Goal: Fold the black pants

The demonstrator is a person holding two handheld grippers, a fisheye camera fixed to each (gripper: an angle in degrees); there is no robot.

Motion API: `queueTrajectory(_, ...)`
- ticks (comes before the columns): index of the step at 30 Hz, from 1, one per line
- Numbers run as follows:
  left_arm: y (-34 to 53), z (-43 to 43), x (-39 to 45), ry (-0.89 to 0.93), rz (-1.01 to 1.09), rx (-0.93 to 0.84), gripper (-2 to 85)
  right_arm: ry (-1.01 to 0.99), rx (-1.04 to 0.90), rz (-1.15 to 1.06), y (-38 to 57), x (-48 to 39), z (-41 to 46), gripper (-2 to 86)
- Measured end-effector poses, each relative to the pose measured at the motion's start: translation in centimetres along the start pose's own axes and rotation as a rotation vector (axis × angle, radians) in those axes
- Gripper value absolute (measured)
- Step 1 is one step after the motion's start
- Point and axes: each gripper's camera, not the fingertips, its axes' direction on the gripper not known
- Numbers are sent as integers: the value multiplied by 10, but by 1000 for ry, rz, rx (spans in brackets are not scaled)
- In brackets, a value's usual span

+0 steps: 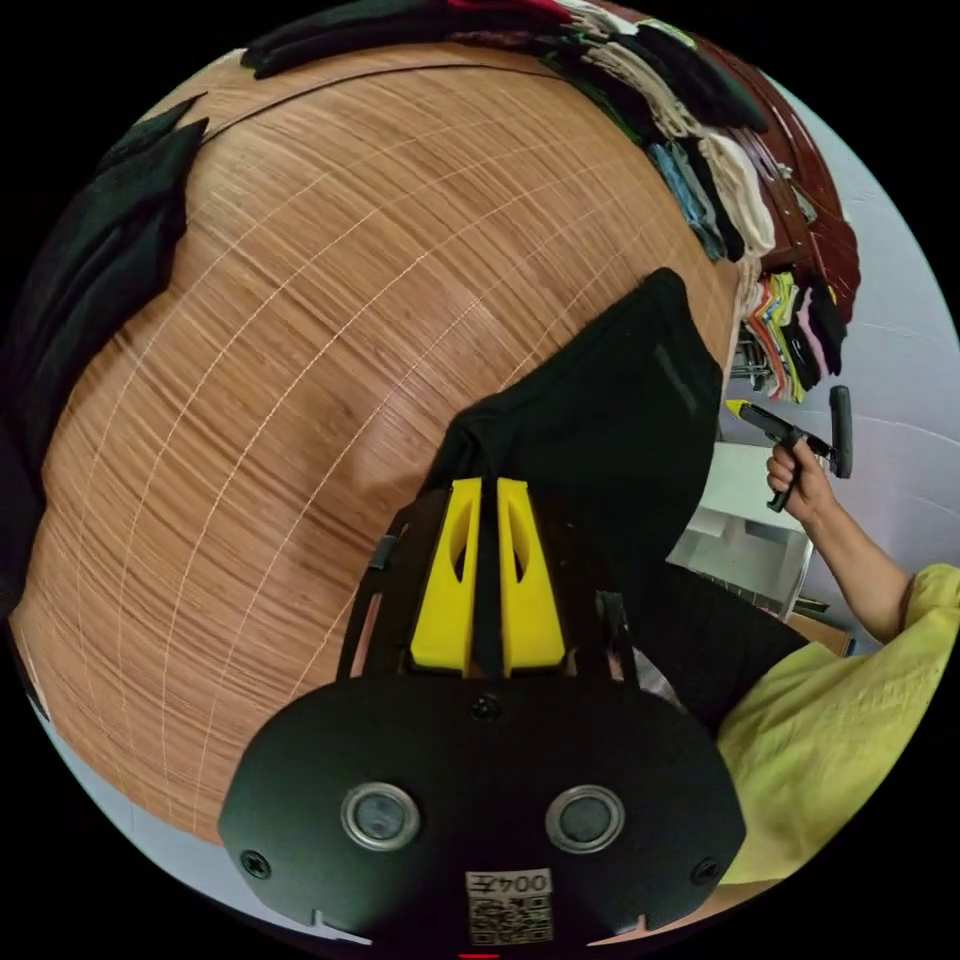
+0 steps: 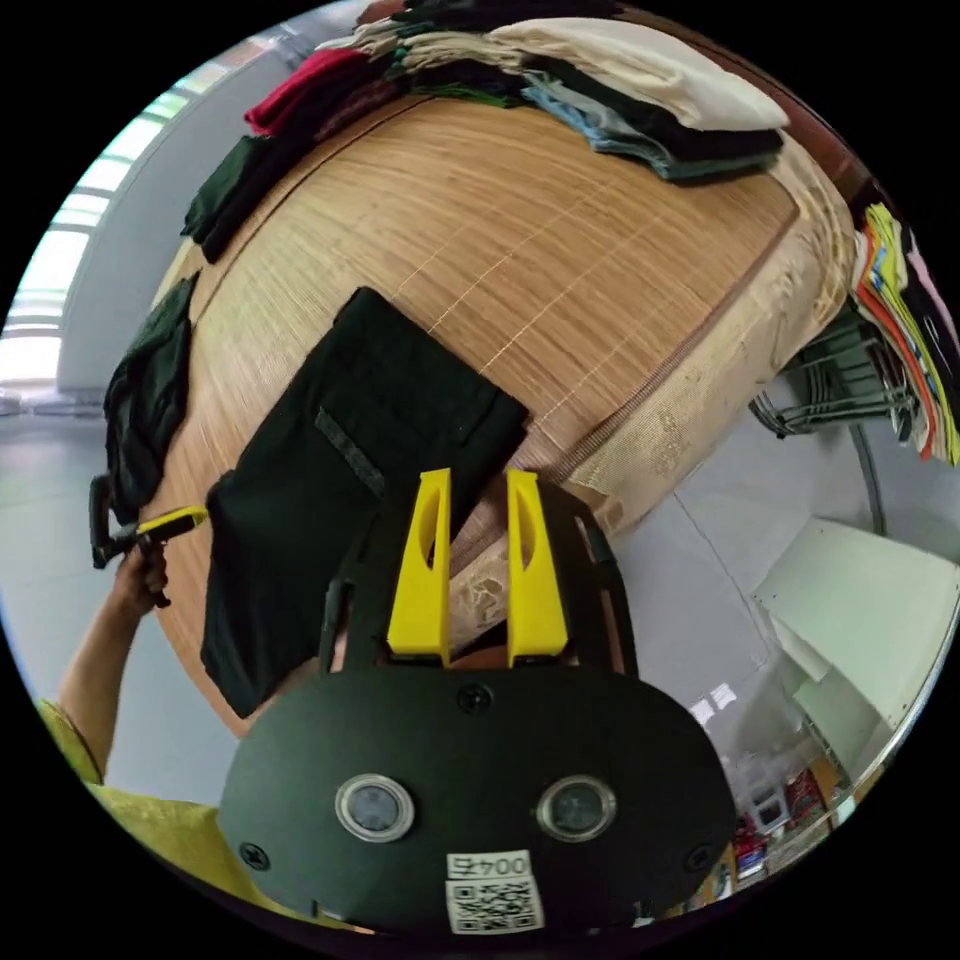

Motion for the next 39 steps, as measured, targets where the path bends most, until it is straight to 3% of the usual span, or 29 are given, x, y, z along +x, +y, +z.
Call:
queueTrajectory(3,57,-11,-6,-23,-16,60,15,-141,27,48,12,13,-18,89)
queueTrajectory(6,148,-10,-28,19,-149,141,19,-322,-68,79,28,18,-10,83)
queueTrajectory(9,280,15,-61,141,-397,241,26,-481,-181,135,48,19,12,76)
queueTrajectory(11,411,50,-83,243,-675,350,35,-591,-279,171,63,12,32,78)
queueTrajectory(17,715,167,-80,474,-1356,698,77,-584,-380,185,81,-17,67,110)
queueTrajectory(20,800,219,-68,526,-1540,824,85,-606,-401,258,87,-22,82,123)
queueTrajectory(26,889,298,-64,634,-1732,1118,93,-611,-394,321,88,-31,99,120)
queueTrajectory(29,910,323,-71,652,-1738,1178,95,-597,-390,302,84,-40,105,124)
queueTrajectory(39,949,374,-89,548,-1726,1009,79,-625,-393,283,69,-56,130,133)
